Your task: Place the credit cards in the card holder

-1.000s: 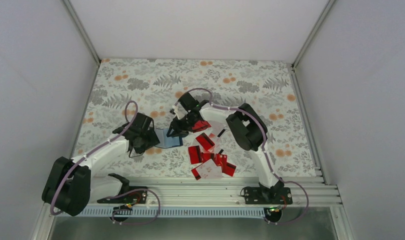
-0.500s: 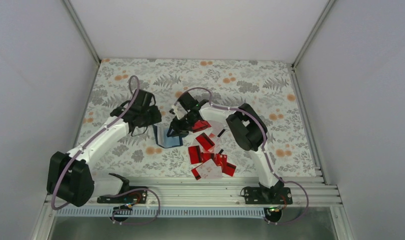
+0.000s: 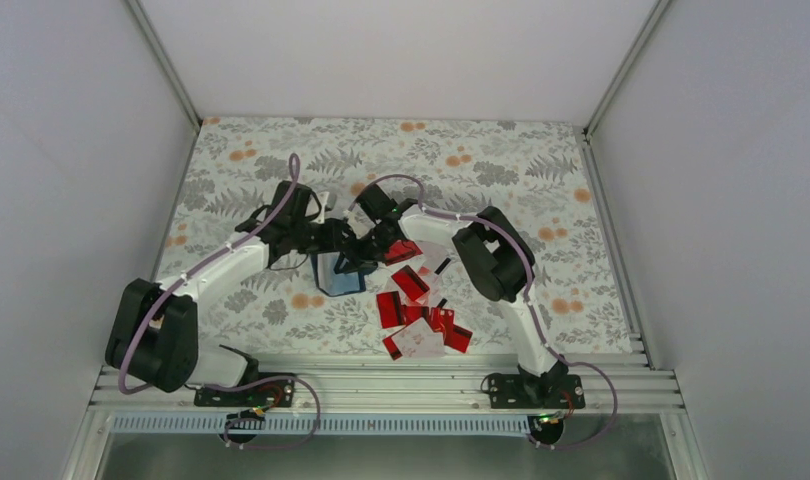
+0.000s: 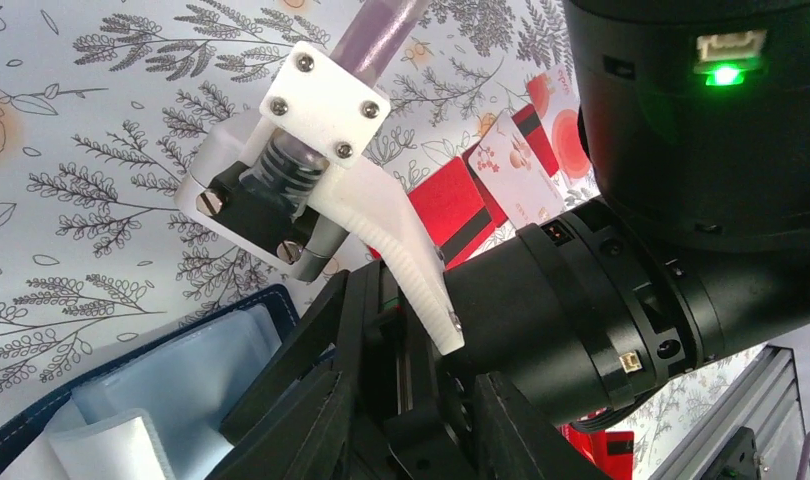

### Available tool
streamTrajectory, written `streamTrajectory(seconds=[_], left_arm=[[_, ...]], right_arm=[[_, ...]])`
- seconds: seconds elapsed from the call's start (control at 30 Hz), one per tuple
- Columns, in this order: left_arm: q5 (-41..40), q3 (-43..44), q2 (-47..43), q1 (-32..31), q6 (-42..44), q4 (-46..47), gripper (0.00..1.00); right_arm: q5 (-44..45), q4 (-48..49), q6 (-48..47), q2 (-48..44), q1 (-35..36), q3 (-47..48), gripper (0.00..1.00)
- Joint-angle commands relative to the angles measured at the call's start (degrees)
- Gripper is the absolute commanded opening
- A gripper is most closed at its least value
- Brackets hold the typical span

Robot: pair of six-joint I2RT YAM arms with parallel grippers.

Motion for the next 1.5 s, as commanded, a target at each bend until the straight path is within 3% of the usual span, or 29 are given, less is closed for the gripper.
streamTrajectory(seconds=[0.0, 0.2, 0.47, 0.73, 0.93, 1.2, 1.3, 1.47], left_arm=[[-2.4, -3.1, 2.9, -0.2, 4.1, -4.5, 0.3], [-8.0, -7.8, -0.2, 0.2, 2.9, -7.0, 0.28], [-7.6, -11.7, -5.4, 0.3, -1.2, -5.4, 0.29], [-6.7, -15.4, -14.1, 0.2, -6.7, -4.4, 0.38], [-9.2, -16.0, -21.4, 0.1, -8.9, -6.7, 0.59], [-0.1, -15.2, -17.6, -2.1, -3.2, 1.8, 0.53], [0.9, -15.1, -14.3, -3.9, -1.4, 3.4, 0.47], [1.8, -14.4, -10.8, -5.4, -1.1, 7.2, 0.46]], right_arm=[[6.9, -2.6, -1.8, 2.0, 0.0, -0.7, 0.29], [7.1, -3.2, -2.4, 2.2, -0.5, -0.5, 0.29], [7.0, -4.0, -3.6, 2.4, -0.7, -0.4, 0.29], [6.5, -4.3, -4.5, 2.7, -0.8, -0.4, 0.3], [5.0, -3.6, -5.6, 2.6, -1.0, -0.5, 0.33], [3.5, -4.8, -7.5, 3.2, -1.3, 1.4, 0.34], [2.8, -4.8, -7.8, 3.3, -1.7, 1.3, 0.34], [0.8, -4.1, -8.0, 3.0, -2.7, 0.5, 0.32]])
